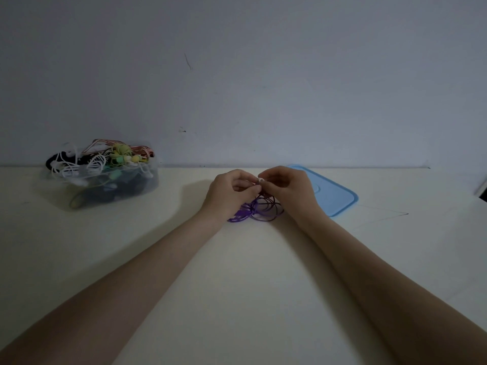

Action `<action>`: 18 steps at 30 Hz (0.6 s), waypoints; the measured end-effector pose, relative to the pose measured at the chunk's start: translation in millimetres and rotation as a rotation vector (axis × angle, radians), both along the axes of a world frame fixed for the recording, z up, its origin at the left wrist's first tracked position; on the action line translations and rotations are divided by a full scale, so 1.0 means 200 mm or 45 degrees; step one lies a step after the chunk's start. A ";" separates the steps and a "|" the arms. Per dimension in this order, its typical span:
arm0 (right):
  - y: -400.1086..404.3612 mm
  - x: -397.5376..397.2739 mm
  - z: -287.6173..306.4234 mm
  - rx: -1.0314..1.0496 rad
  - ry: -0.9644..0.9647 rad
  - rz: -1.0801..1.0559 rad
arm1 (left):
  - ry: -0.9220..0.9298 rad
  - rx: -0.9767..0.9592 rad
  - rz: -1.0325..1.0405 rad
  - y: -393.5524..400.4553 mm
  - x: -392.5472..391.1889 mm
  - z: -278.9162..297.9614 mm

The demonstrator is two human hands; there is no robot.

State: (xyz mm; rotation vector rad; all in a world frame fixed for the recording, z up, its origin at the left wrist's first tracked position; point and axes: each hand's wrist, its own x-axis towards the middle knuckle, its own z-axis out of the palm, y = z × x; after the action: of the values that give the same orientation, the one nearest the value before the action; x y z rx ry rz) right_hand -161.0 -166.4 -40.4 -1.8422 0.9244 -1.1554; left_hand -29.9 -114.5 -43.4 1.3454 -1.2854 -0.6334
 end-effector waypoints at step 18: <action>0.03 -0.03 0.02 0.266 -0.202 0.142 | -0.134 -0.068 0.039 0.01 -0.02 0.00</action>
State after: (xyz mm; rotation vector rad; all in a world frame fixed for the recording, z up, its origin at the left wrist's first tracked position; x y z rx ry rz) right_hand -167.4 -160.5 -36.8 -1.5905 0.8096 -1.0767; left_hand -33.3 -111.7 -44.2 1.3668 -1.3544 -0.5090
